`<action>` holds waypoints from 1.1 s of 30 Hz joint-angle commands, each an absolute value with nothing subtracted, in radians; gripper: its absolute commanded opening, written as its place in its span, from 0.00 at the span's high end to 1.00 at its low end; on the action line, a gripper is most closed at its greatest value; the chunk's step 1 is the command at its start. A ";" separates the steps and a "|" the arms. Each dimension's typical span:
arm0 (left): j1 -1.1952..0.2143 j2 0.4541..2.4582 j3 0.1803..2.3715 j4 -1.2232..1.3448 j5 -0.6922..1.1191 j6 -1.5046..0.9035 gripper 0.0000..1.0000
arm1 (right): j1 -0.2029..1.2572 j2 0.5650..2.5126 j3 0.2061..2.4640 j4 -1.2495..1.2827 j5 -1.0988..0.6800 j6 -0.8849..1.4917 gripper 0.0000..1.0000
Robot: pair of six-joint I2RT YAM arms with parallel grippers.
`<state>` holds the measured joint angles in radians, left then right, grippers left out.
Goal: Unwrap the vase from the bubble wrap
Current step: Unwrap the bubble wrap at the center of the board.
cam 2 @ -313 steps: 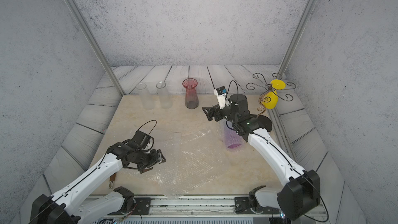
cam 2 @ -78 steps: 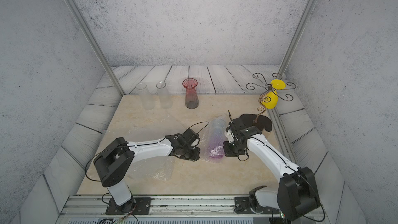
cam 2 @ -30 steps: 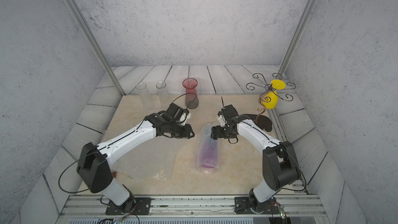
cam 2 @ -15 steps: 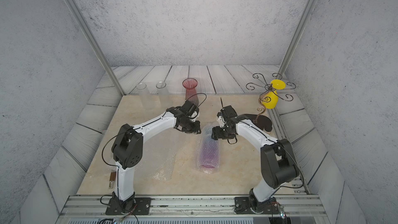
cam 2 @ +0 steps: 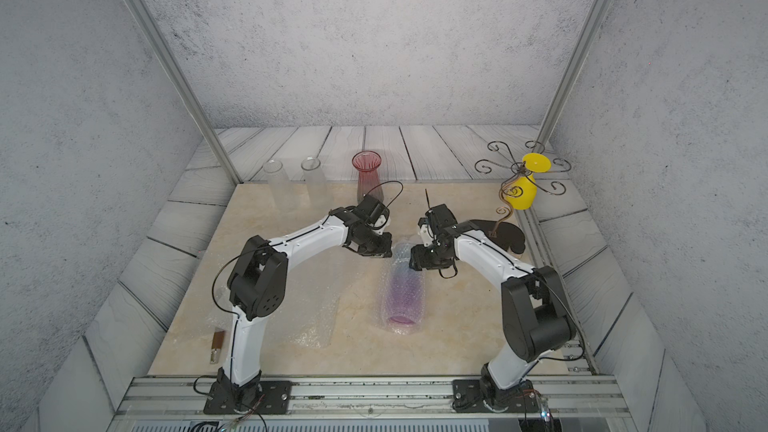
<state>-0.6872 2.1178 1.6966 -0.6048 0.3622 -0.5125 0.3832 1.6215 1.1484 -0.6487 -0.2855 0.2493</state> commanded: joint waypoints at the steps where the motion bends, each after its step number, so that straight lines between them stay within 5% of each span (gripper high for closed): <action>1: -0.686 2.087 1.682 -0.569 0.338 -0.527 1.00 | 0.387 1.654 1.126 -0.662 -0.281 0.234 0.49; 9: -0.632 2.000 1.561 -0.528 0.287 -0.573 1.00 | 0.383 1.639 1.089 -0.650 -0.255 0.211 0.99; 33: -0.563 1.876 1.387 -0.511 0.141 -0.628 1.00 | 0.349 1.545 1.050 -0.686 -0.096 0.178 1.00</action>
<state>-0.6189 1.9141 1.4124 -0.4667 0.3157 -0.6044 0.3786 1.5936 1.0733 -0.5453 -0.2344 0.1932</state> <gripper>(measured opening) 0.047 0.048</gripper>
